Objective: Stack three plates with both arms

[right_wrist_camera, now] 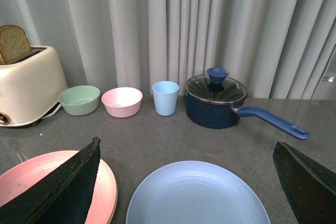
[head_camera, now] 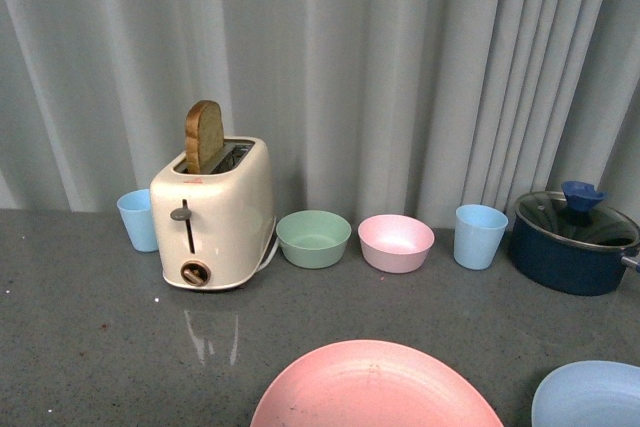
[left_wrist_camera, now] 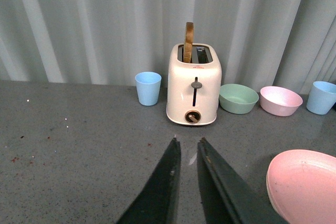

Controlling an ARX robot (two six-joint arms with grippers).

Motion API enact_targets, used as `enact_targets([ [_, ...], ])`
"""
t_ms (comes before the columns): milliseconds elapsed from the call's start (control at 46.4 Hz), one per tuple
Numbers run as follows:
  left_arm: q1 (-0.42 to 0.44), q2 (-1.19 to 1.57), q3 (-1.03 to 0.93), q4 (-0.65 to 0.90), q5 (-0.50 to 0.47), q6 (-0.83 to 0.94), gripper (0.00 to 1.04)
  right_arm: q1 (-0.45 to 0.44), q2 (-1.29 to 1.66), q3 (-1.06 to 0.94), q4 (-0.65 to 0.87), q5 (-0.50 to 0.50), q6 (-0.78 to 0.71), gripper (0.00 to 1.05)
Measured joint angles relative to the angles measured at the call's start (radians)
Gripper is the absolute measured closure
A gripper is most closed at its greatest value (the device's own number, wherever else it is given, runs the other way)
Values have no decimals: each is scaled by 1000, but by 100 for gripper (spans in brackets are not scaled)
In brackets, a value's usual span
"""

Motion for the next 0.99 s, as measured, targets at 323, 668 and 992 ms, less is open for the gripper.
enact_targets([
  [323, 0, 0, 0, 0, 0, 0, 27, 0, 0, 0, 0, 0, 0, 7],
  [668, 0, 0, 0, 0, 2, 0, 7, 27, 321, 24, 351, 469, -228, 7],
  [992, 0, 0, 0, 0, 0, 0, 7, -504, 1154, 441, 420, -60, -42, 7],
])
